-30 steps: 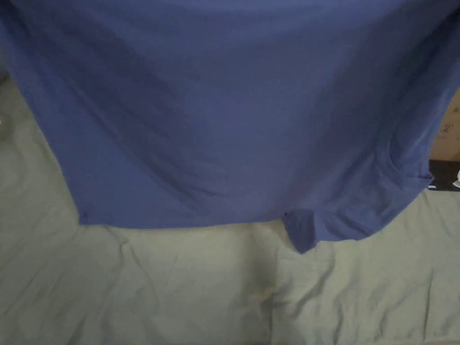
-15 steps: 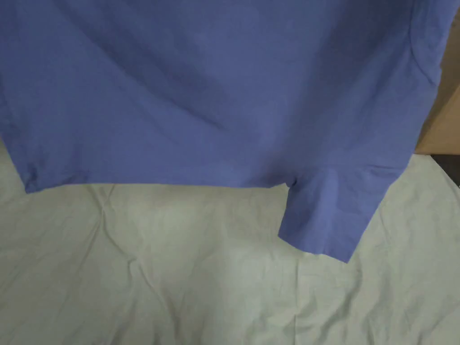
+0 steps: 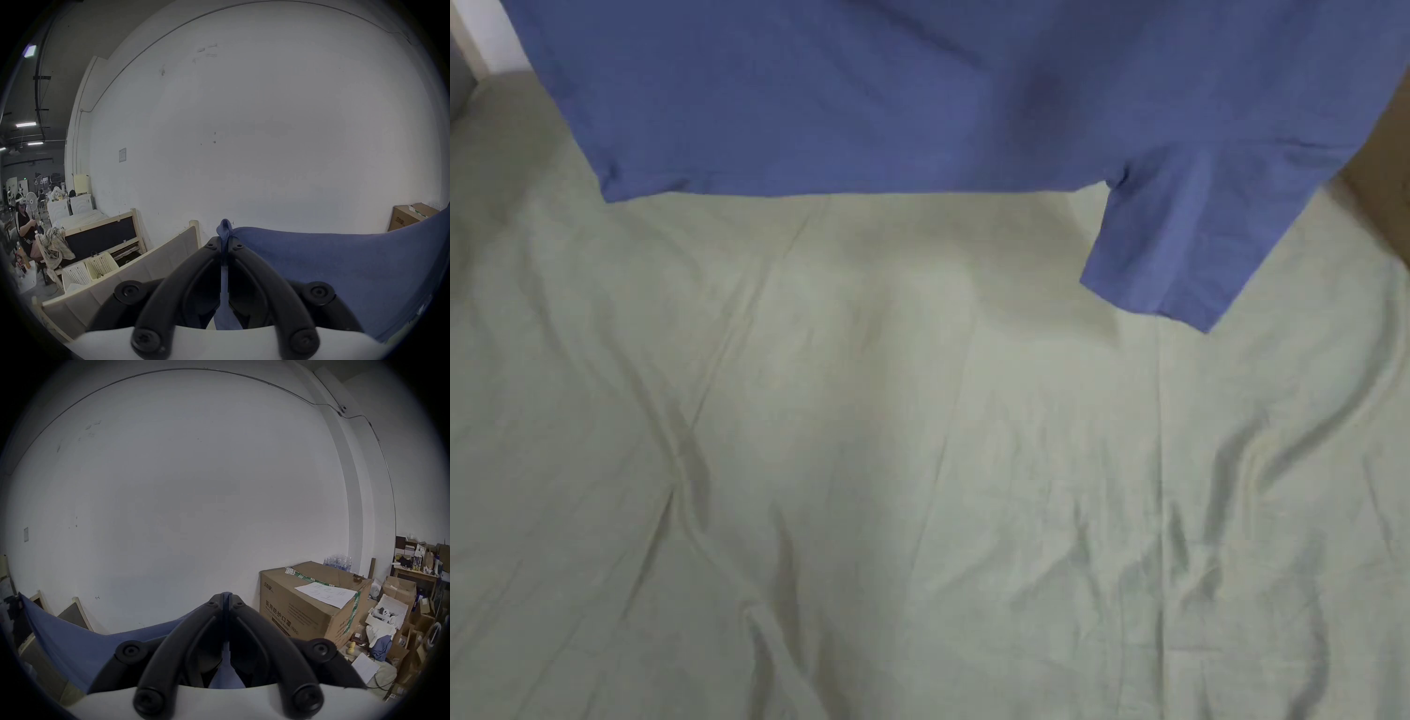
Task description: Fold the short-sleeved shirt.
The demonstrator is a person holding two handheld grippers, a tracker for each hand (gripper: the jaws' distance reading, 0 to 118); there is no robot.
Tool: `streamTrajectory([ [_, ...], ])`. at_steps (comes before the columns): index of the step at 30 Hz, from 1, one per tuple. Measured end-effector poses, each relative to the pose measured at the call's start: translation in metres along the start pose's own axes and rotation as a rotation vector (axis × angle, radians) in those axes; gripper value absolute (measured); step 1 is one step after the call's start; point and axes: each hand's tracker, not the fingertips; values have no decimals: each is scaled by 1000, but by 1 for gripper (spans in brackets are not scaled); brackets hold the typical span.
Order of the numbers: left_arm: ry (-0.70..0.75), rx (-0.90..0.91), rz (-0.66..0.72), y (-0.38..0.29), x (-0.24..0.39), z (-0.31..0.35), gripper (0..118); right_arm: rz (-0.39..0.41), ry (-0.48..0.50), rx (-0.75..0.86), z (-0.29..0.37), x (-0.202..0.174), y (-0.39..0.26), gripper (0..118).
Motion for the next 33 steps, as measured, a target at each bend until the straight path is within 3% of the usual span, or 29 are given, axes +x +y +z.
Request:
streamTrajectory([
  [8,4,-57,0,-64,24,-57,3,56,0,46,-68,-7,-67,3],
  [14,-18,-184,-12,-144,27,-62,3,64,12,-82,-96,14,-129,3],
  [24,-130,-360,-37,-266,-21,25,3,15,65,-304,-19,71,-257,3],
  [33,-215,-537,-16,-407,-89,159,3,-1,78,-568,91,126,-403,3],
])
